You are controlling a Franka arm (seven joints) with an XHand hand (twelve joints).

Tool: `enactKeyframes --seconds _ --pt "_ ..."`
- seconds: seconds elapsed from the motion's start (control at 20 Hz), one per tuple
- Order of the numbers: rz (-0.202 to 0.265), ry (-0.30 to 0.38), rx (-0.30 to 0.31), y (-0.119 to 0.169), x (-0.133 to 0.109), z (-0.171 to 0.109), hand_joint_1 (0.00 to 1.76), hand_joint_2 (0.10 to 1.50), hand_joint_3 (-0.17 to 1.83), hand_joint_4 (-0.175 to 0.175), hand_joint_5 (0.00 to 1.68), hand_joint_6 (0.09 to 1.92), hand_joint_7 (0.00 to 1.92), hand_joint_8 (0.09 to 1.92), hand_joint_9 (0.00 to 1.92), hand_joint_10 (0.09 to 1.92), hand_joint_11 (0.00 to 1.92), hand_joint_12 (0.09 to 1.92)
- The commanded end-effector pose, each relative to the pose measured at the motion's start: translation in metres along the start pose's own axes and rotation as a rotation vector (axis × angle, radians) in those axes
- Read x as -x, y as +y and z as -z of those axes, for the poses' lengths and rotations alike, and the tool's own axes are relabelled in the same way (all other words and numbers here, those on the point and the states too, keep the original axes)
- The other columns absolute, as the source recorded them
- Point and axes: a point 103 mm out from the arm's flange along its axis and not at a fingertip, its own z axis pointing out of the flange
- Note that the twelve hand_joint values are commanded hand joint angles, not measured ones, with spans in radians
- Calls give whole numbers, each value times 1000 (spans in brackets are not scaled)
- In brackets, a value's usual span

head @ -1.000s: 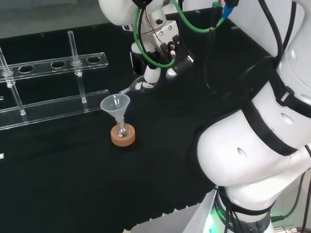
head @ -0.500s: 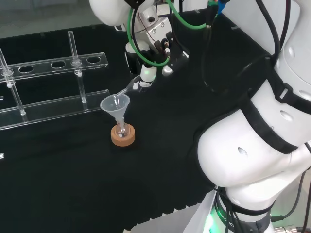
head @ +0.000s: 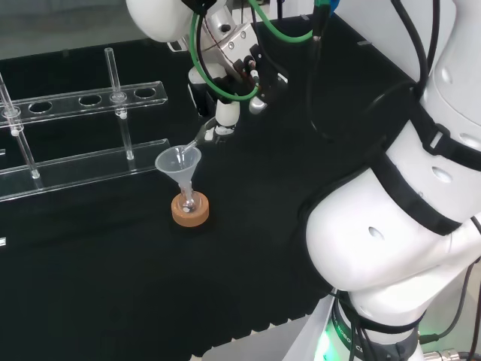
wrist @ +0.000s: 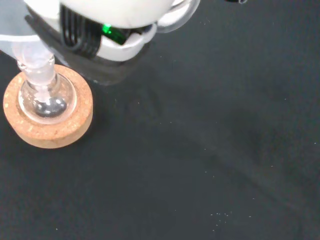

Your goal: Pour all the NaCl from the weighing funnel into the round-bottom flask.

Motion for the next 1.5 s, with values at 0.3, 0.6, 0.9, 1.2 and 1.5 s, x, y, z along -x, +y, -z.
enactKeyframes --seconds 0.3,0.6,0.9,1.2,1.5 --pt "39 -79 -17 2 6 8 1119 777 333 175 1447 209 1626 116 1005 231 8 1544" --pt "50 -106 -3 5 7 15 1119 778 334 175 1446 212 1626 116 1005 230 7 1544" --pt "55 -133 -16 10 10 18 1119 778 334 175 1445 215 1627 116 1004 230 6 1544" --pt "65 -184 -39 13 11 14 1119 778 334 175 1443 218 1627 115 1004 229 4 1544" --pt "70 -221 -48 14 13 18 1119 778 334 175 1441 221 1627 115 1003 229 3 1544"
